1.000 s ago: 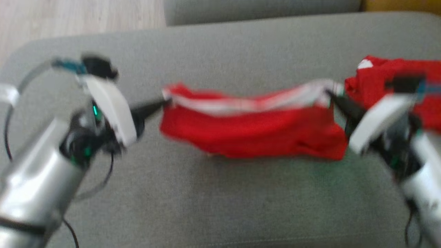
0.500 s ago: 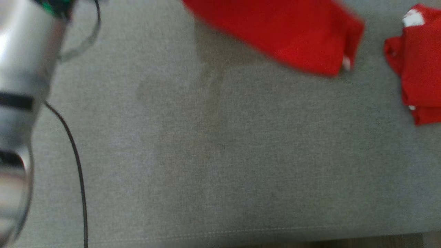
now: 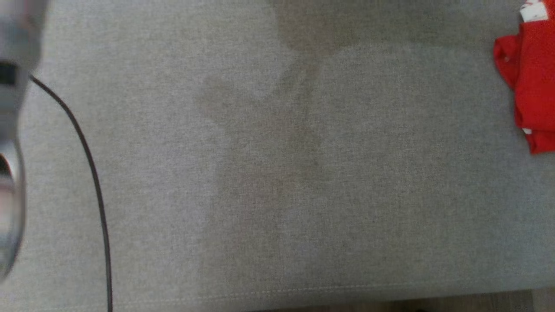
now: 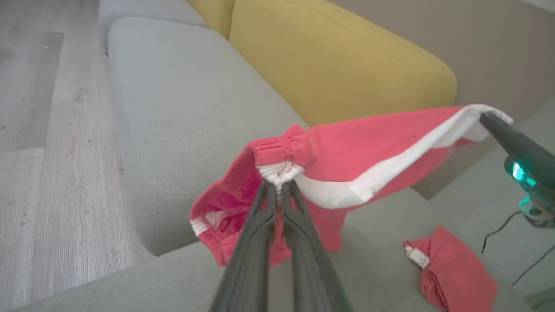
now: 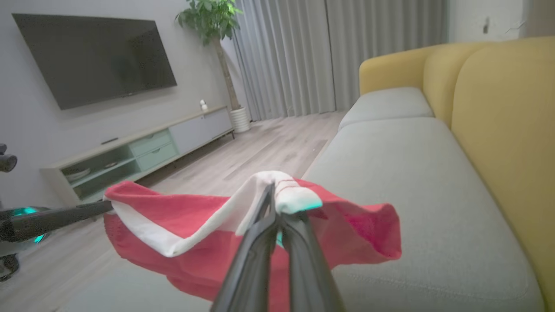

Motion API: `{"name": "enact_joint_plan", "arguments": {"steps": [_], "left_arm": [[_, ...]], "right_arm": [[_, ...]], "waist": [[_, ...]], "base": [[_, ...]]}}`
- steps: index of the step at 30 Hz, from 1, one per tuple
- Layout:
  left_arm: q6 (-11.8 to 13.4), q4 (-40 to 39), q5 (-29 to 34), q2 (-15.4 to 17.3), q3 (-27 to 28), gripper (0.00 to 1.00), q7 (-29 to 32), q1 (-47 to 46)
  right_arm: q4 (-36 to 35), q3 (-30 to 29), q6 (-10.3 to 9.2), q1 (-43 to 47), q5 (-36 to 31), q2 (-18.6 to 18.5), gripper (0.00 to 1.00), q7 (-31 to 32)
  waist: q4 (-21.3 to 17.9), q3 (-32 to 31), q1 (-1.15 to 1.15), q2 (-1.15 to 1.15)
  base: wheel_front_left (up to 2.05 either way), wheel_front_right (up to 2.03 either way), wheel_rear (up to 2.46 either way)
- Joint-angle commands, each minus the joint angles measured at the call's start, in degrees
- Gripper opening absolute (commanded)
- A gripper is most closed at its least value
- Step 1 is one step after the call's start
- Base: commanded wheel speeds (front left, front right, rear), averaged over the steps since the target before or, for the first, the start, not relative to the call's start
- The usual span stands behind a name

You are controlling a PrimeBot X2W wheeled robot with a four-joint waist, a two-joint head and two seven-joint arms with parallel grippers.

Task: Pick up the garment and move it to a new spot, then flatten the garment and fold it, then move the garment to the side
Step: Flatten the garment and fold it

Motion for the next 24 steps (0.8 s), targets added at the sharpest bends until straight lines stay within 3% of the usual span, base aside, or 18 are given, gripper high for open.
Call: {"name": "enact_joint_plan", "arguments": {"steps": [1,9,18,24], "left_arm": [[-0.4,-2.9,-0.7,3.1,-0.9,0.0,0.0,1.1],[-0.4,-10.3,-5.9,9.0,-9.5,0.0,2.5,16.4],[-0.4,-21.1,-13.7,16.0,-15.9,0.0,5.9,32.4],[-0.4,-29.6,-19.9,20.9,-20.1,0.0,12.7,41.0]], "right_arm": [[-1.9,1.3,-0.04,3.1,1.5,-1.0,0.0,-0.3],[-4.6,9.0,-0.04,16.7,8.7,-5.8,0.0,2.2],[-10.3,18.4,-0.04,32.7,14.1,-15.0,0.0,13.8],[-15.1,21.3,-0.04,41.0,18.0,-19.8,0.0,20.6]], "waist": [[0.5,-1.2,0.0,0.0],[0.9,-7.8,0.0,0.0],[0.8,-17.2,0.0,0.0],[-0.2,-22.2,0.0,0.0]], "base": [[0.0,0.0,0.0],[0.0,0.0,0.0],[0.0,0.0,0.0],[0.0,0.0,0.0]]}}
